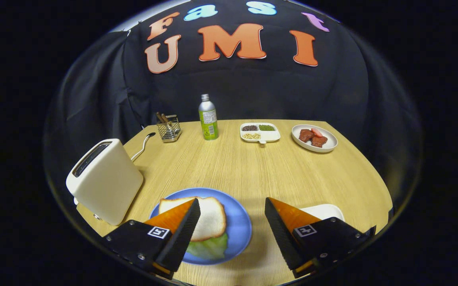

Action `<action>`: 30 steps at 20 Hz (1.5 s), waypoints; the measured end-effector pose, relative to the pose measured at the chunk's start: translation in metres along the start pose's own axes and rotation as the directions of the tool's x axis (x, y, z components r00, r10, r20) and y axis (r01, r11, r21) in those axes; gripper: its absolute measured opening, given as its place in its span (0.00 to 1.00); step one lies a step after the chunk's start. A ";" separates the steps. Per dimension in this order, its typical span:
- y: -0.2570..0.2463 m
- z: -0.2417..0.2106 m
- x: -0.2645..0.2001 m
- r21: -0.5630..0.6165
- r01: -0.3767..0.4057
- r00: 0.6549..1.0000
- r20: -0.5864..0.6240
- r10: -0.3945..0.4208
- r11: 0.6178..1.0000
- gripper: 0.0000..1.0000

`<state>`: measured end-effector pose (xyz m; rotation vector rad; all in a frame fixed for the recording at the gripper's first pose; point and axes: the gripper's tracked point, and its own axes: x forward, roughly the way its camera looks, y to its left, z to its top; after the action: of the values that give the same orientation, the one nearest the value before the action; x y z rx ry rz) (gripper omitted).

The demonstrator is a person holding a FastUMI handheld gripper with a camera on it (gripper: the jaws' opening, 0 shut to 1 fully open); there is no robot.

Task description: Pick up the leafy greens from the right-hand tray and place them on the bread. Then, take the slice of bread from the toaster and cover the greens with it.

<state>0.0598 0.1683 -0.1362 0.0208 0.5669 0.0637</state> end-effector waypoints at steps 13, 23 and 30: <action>-0.109 0.070 -0.061 -0.004 0.131 0.961 0.247 -0.126 0.991 0.98; -0.148 0.098 -0.115 0.029 0.146 0.896 0.419 -0.145 0.989 0.97; -0.155 0.084 -0.111 0.048 0.138 0.896 0.419 -0.145 0.989 0.98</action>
<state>0.0200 0.0066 -0.0115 0.0095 0.1328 -0.0874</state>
